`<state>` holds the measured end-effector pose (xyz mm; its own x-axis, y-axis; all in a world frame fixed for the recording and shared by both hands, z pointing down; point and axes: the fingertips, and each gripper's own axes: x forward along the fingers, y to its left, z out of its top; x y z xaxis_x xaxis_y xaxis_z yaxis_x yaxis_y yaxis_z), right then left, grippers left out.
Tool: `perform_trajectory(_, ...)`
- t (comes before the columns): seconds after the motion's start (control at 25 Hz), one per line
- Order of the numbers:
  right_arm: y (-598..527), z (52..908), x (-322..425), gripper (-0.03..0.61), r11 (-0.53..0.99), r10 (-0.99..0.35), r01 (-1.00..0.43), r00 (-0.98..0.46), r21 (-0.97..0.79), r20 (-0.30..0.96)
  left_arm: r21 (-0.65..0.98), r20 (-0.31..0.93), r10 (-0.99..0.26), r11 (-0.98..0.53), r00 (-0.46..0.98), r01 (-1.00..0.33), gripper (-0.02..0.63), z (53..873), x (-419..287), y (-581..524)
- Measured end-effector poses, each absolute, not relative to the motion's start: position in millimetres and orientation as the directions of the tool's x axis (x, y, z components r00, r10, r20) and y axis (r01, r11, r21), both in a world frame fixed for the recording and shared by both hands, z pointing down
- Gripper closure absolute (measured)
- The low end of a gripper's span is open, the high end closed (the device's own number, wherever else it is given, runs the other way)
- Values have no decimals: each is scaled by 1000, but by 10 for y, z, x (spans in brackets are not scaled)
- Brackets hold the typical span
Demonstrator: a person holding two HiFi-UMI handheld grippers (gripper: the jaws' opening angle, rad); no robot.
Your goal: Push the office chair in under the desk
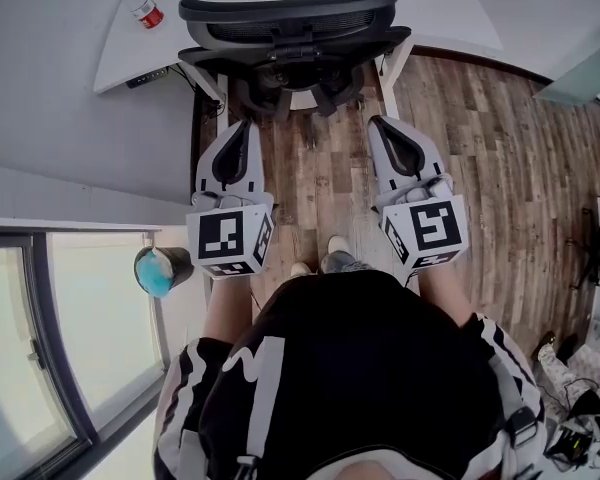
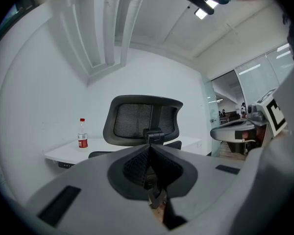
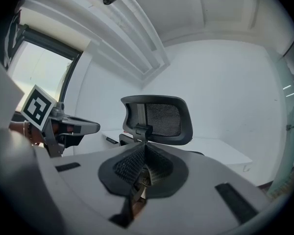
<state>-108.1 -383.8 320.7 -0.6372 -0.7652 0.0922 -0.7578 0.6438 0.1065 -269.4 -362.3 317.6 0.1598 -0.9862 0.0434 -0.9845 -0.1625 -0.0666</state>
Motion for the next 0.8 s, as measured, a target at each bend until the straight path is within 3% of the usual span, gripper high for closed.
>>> perform_trajectory(0.8,-3807,3136,-1210,569,632,-775,-764,-627,133,77,-66,29,-982,-186,184,-980,604,3121,-2744,-3653)
